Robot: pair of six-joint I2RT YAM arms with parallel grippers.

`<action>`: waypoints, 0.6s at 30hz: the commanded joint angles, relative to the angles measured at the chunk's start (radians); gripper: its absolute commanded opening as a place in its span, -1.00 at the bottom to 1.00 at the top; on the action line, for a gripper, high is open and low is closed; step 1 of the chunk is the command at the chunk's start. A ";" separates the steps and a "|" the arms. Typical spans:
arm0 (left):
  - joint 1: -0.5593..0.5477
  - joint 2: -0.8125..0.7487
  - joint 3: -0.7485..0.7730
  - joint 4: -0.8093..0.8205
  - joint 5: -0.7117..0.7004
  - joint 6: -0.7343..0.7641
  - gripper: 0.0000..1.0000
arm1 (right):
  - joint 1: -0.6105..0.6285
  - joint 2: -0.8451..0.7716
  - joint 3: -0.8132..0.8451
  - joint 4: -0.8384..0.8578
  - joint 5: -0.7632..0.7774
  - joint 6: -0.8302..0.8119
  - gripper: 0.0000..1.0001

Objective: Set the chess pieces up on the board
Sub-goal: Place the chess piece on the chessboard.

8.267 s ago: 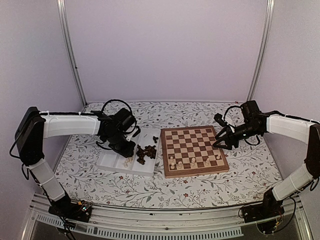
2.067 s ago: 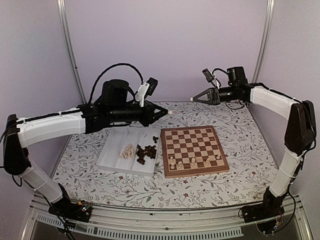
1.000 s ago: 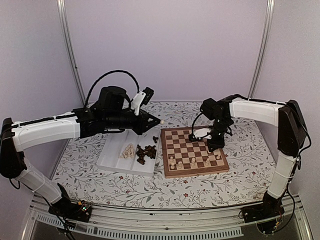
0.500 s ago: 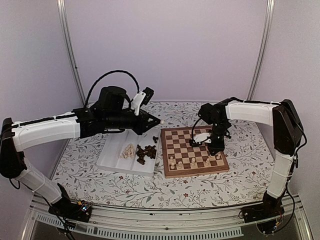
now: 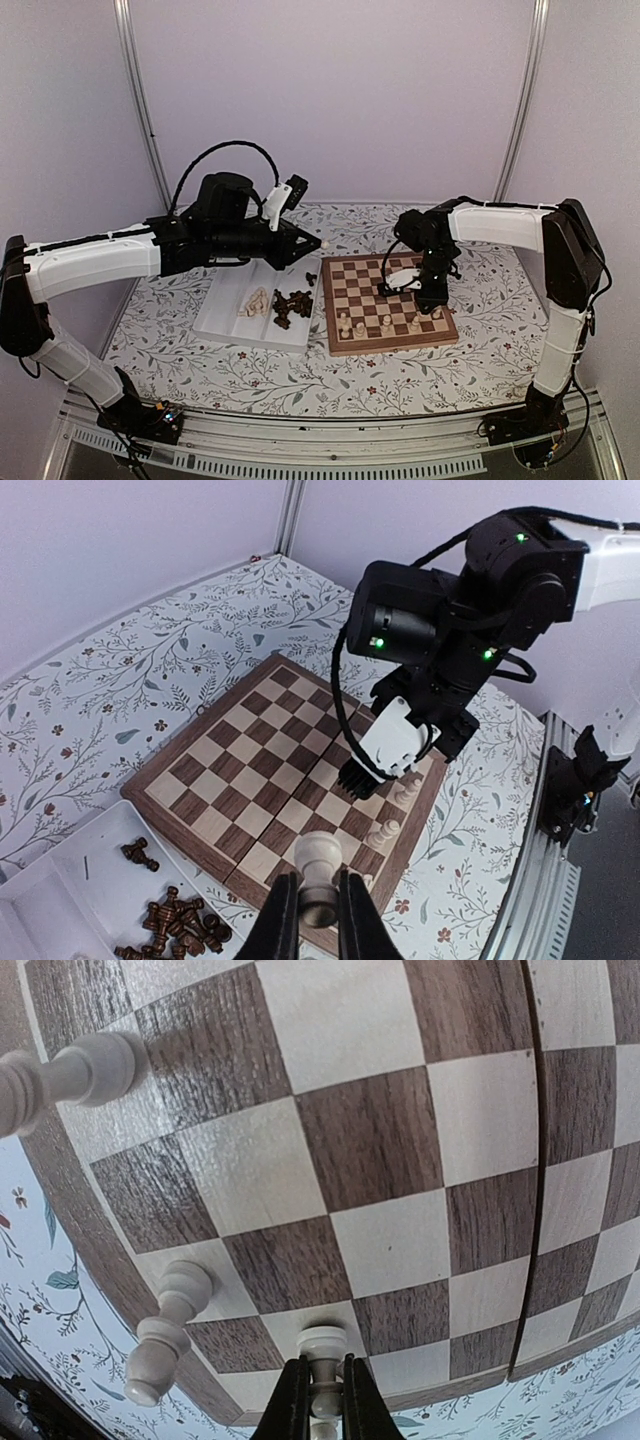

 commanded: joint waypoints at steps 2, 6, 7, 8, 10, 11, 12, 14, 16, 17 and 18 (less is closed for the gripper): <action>-0.001 0.007 -0.008 0.001 0.009 -0.003 -0.89 | 0.014 0.017 -0.020 -0.022 -0.002 0.013 -0.82; -0.001 0.009 -0.008 0.002 0.012 -0.003 -0.89 | 0.015 0.014 -0.021 -0.017 0.005 0.015 -0.71; -0.002 0.009 -0.008 0.002 0.012 -0.003 -0.89 | 0.017 0.013 -0.020 -0.014 0.005 0.015 -0.68; -0.001 0.009 -0.009 0.002 0.012 -0.002 -0.89 | 0.016 0.010 -0.018 -0.010 0.006 0.015 -0.65; -0.001 0.009 -0.009 0.003 0.012 -0.002 -0.89 | 0.016 0.008 -0.016 -0.009 0.007 0.015 -0.62; -0.001 0.009 -0.009 0.003 0.012 -0.001 -0.89 | 0.016 0.007 -0.014 -0.008 0.011 0.015 -0.60; -0.002 0.010 -0.008 0.001 0.012 -0.002 -0.89 | 0.016 0.006 -0.012 -0.007 0.010 0.014 -0.57; -0.001 0.011 -0.008 0.000 0.014 -0.001 -0.89 | 0.017 -0.003 -0.007 -0.008 0.006 0.014 -0.50; -0.001 0.016 -0.004 0.000 0.017 -0.001 -0.89 | 0.017 -0.018 0.005 -0.014 -0.005 0.010 -0.42; -0.002 0.022 0.001 -0.006 0.017 0.001 -0.89 | 0.016 -0.024 0.013 -0.018 -0.014 0.009 -0.38; -0.003 0.032 0.011 -0.014 0.018 0.003 -0.89 | 0.014 -0.038 0.019 -0.025 -0.021 0.007 -0.34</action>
